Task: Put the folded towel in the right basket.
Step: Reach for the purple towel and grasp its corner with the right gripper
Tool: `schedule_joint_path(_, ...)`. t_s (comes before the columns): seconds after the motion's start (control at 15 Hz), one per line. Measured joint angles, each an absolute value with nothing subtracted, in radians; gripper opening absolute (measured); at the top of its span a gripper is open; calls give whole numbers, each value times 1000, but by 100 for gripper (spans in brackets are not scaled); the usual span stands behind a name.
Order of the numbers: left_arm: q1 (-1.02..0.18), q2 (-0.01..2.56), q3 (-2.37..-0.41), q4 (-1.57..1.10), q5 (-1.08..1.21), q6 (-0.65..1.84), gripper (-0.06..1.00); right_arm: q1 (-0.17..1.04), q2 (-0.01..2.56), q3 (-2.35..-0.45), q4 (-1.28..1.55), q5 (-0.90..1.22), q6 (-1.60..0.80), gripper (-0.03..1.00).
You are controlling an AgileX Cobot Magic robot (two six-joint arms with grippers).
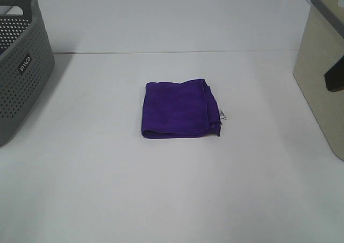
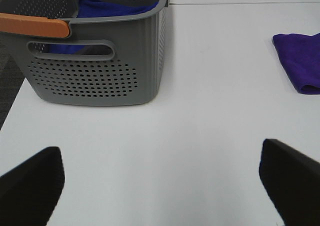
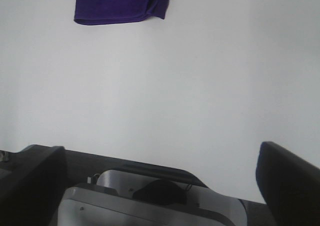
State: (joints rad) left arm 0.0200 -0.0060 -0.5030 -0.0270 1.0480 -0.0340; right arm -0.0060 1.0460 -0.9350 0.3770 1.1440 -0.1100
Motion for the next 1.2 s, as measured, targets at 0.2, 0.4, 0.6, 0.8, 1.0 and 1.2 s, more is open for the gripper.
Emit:
schedule_joint_path(0.2,20,-6,-503,-27,1048,-34,99,-6,1253,-1033,441,1115,-122,98)
schedule_joint_path(0.4,20,-6,-503,-27,1048,-34,99,58,1502,-1227,491,1077,-156,98)
schedule_joint_path(0.6,20,-6,-503,-27,1048,-34,99,170,1778,-1456,497,1054,-167,98)
schedule_joint_path(0.8,20,-6,-503,-27,1048,-34,99,176,1959,-1593,497,1054,-169,98)
schedule_joint_path(1.0,20,-6,-503,-27,1048,-34,99,176,2113,-1629,496,1031,-177,98)
schedule_joint_path(1.2,20,-6,-503,-27,1048,-34,99,176,2200,-1629,494,986,-189,98)
